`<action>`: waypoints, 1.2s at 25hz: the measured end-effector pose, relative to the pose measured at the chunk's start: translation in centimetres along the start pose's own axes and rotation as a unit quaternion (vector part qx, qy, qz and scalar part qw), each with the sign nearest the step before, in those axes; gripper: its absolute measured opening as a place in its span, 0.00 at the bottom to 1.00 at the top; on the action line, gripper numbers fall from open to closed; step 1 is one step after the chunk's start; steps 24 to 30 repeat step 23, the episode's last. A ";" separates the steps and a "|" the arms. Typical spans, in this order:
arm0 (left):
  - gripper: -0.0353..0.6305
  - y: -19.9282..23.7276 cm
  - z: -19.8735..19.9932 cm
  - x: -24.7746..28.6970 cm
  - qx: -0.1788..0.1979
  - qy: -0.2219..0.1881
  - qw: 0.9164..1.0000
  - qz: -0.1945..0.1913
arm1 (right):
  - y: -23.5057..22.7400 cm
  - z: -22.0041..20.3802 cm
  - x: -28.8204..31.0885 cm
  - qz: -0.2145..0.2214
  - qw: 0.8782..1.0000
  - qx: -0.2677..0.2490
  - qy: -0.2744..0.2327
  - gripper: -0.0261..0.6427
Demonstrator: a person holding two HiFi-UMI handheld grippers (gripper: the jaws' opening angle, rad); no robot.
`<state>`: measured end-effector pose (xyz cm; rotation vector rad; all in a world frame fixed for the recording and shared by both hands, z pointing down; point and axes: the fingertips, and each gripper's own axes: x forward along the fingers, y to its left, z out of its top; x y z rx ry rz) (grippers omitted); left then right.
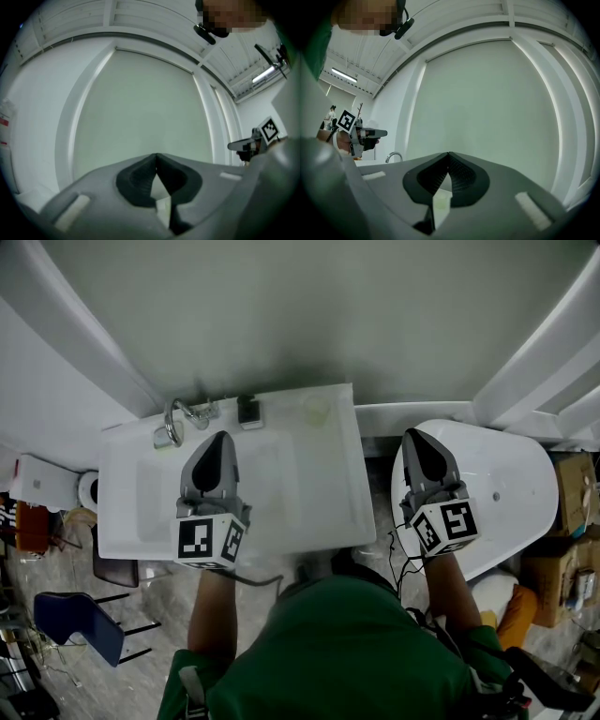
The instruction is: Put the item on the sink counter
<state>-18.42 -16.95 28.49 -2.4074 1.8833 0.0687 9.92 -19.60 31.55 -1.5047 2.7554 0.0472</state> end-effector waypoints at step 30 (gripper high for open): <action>0.05 0.2 -2.9 4.5 -0.012 0.022 0.999 0.023 | -3.4 -2.1 4.6 0.024 0.999 0.011 0.018 0.03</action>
